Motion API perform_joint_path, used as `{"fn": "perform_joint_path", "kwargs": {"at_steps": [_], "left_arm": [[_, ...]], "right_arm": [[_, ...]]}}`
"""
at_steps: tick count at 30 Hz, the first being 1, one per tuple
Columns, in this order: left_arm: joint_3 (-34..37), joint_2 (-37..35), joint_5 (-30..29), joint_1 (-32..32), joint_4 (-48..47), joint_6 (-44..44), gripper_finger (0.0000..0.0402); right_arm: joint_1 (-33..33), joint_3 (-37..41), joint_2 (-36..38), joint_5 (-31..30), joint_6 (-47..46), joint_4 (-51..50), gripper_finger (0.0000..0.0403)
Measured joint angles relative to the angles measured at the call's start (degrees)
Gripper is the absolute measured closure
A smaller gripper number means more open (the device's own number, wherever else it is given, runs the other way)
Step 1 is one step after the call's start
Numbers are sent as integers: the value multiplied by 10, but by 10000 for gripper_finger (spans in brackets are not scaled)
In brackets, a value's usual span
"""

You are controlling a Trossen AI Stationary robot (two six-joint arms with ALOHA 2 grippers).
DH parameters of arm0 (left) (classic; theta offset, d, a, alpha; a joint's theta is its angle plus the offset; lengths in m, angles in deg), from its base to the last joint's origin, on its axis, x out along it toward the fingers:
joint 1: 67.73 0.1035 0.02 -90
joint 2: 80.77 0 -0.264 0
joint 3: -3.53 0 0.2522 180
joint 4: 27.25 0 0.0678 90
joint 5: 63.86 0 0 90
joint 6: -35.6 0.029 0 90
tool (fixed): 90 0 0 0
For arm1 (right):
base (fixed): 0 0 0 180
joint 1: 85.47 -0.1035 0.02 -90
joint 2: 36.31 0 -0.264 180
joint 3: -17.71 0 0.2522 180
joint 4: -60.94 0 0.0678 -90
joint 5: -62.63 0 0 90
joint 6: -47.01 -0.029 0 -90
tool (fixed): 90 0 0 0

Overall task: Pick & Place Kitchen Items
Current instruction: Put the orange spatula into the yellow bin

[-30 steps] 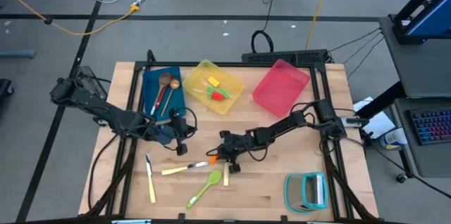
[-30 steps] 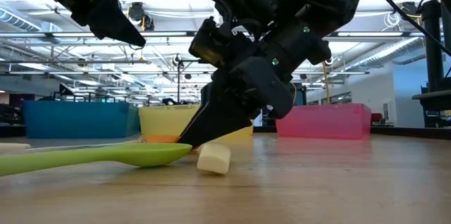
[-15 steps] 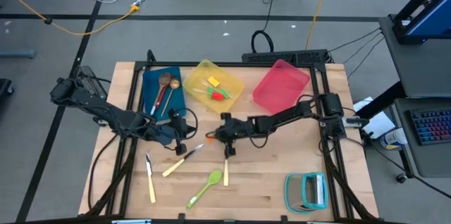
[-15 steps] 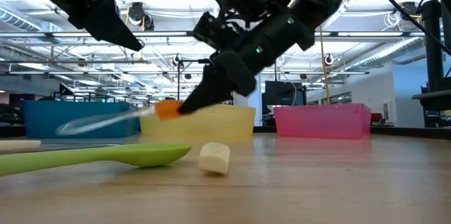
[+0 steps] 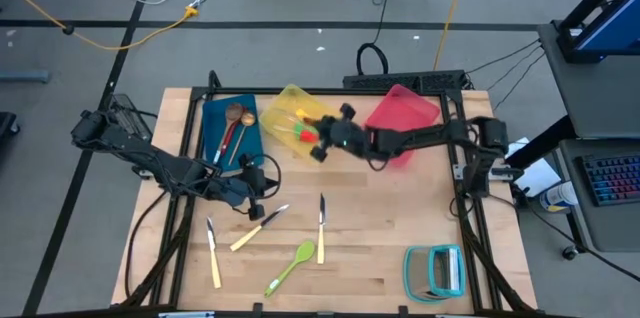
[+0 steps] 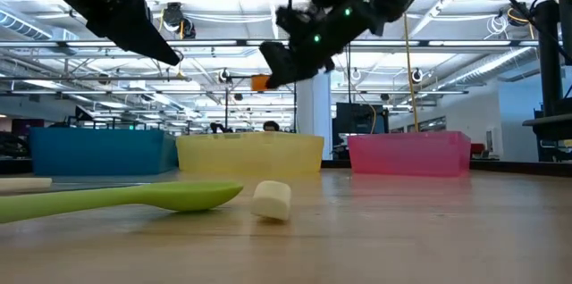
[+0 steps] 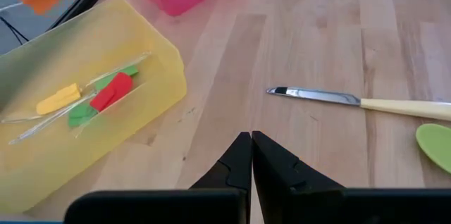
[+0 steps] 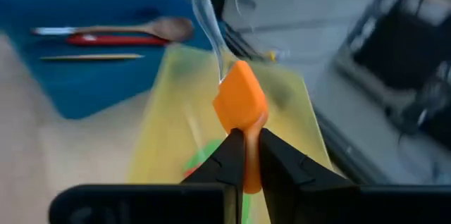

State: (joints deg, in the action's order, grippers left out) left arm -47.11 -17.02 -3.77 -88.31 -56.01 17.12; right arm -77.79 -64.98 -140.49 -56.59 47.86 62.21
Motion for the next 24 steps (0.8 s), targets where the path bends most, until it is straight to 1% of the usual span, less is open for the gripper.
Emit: {"fn": "perform_joint_path", "kwargs": {"at_steps": [2,5,8,14,24], "left_arm": [[0,0,0,0,0,0,385],[0,0,0,0,0,0,385],[0,0,0,0,0,1,385],[0,0,-1,0,-2,9,385],[0,0,-1,0,-2,19,385]], "right_arm": [[25,0,-2,29,-33,-14,379],[51,0,-20,68,-56,-11,379],[62,0,-42,70,-62,-18,379],[70,0,-78,69,-44,-20,379],[70,0,-90,70,-22,-30,378]]}}
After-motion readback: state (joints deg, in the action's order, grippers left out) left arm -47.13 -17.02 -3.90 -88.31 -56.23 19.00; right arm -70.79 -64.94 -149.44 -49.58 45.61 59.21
